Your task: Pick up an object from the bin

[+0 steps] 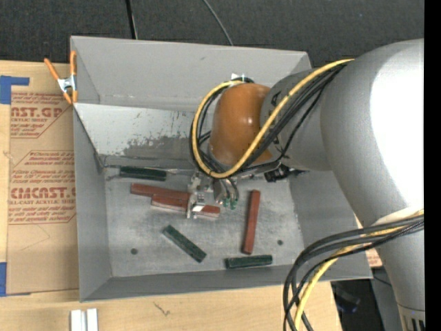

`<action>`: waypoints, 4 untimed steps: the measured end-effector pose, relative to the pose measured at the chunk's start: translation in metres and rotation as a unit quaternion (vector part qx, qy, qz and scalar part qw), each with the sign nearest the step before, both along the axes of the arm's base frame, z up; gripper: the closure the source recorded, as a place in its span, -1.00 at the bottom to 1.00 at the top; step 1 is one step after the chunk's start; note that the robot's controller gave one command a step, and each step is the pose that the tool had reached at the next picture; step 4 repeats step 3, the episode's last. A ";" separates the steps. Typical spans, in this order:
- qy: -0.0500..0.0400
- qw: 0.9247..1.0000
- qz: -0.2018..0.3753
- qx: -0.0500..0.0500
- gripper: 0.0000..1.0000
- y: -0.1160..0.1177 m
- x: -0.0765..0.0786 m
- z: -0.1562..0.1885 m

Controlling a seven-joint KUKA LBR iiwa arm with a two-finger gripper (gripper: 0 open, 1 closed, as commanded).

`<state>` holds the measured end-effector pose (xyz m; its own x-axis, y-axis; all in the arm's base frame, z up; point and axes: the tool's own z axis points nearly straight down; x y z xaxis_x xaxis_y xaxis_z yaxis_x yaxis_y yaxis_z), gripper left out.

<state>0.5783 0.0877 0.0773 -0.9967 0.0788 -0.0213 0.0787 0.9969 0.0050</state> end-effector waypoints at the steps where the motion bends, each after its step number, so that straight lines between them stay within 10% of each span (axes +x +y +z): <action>1: 0.003 1.000 0.000 0.000 1.00 0.000 -0.001 0.004; 4: 0.010 1.000 0.000 -0.001 1.00 0.000 -0.003 0.033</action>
Offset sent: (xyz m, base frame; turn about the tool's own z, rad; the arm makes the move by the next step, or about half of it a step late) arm -0.0001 -0.0002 0.0525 0.0000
